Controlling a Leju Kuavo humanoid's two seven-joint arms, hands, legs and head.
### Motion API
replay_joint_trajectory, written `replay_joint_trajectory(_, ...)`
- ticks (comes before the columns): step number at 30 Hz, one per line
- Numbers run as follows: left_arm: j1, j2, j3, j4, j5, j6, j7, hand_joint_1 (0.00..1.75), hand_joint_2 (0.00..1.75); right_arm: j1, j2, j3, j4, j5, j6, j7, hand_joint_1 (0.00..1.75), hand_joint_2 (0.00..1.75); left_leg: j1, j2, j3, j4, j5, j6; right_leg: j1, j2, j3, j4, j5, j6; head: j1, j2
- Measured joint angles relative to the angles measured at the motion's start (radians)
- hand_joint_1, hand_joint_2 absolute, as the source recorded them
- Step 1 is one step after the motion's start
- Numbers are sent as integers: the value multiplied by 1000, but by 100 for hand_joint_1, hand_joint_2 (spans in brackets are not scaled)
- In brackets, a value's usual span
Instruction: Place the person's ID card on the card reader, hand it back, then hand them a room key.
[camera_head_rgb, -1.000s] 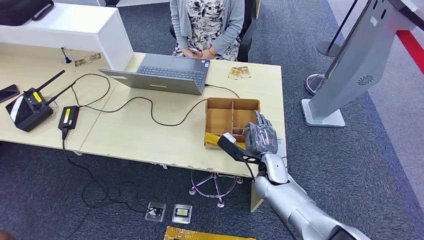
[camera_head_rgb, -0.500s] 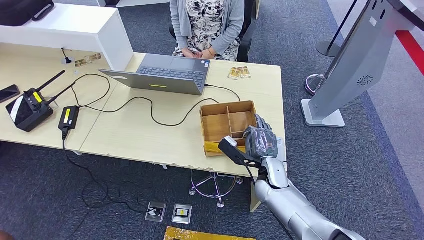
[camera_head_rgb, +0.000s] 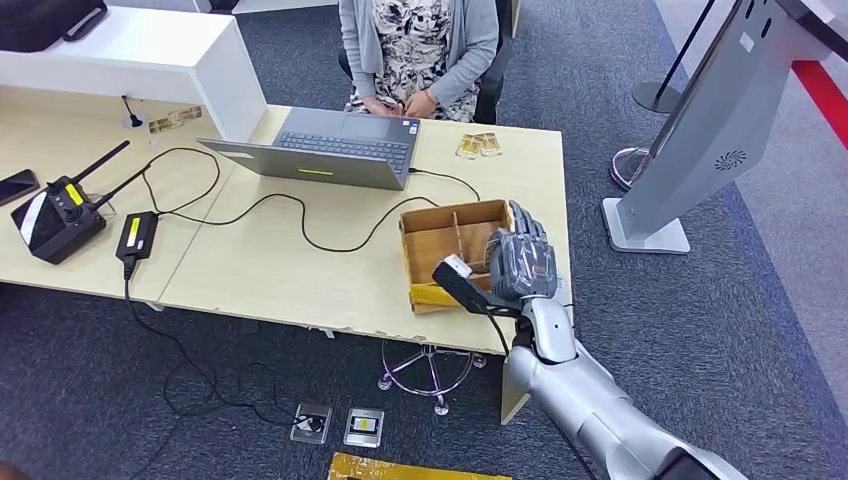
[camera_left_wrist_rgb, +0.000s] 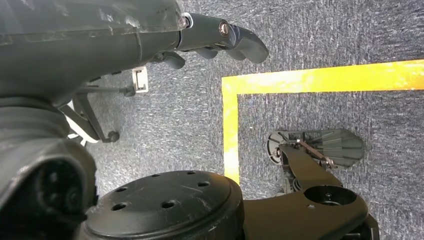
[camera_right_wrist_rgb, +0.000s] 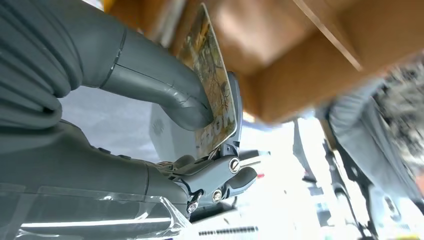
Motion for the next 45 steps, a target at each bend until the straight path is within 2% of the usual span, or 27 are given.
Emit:
replay_joint_trajectory(8, -11, 0, -5, 0, -9, -2, 9, 0, 0, -82, -4, 0, -89, 57, 14, 29, 175, 175, 0, 0, 0, 0, 0, 0, 0, 0, 0, 0, 0, 0, 0, 0)
replay_joint_trajectory(14, -18, 0, -15, 0, -13, -5, 16, 0, 0, -93, -8, 0, -121, 56, 32, 31, 175, 175, 0, 0, 0, 0, 0, 0, 0, 0, 0, 0, 0, 0, 0, 0)
replay_joint_trajectory(35, -36, -1, -40, 0, -23, -6, 35, 0, 0, -121, -9, 0, -85, 12, 38, 13, 175, 175, 0, 0, 0, 0, 0, 0, 0, 0, 0, 0, 0, 0, 0, 0)
replay_joint_trajectory(36, -36, -1, -41, 0, -23, -6, 35, 0, 0, -122, -9, 0, -82, 11, 38, 13, 142, 175, 0, 0, 0, 0, 0, 0, 0, 0, 0, 0, 0, 0, 0, 0)
replay_joint_trajectory(39, -36, -2, -43, 0, -22, -6, 35, 0, 0, -124, -9, 0, -75, 11, 36, 13, 11, 44, 0, 0, 0, 0, 0, 0, 0, 0, 0, 0, 0, 0, 0, 0)
replay_joint_trajectory(40, -36, -2, -43, 0, -22, -6, 36, 0, 0, -124, -9, 0, -73, 12, 32, 13, 0, 0, 0, 0, 0, 0, 0, 0, 0, 0, 0, 0, 0, 0, 0, 0)
replay_joint_trajectory(45, -37, -2, -47, 0, -21, -10, 40, 0, 0, -124, -9, 1, -61, -11, 53, 11, 0, 0, 0, 0, 0, 0, 0, 0, 0, 0, 0, 0, 0, 0, 0, 0)
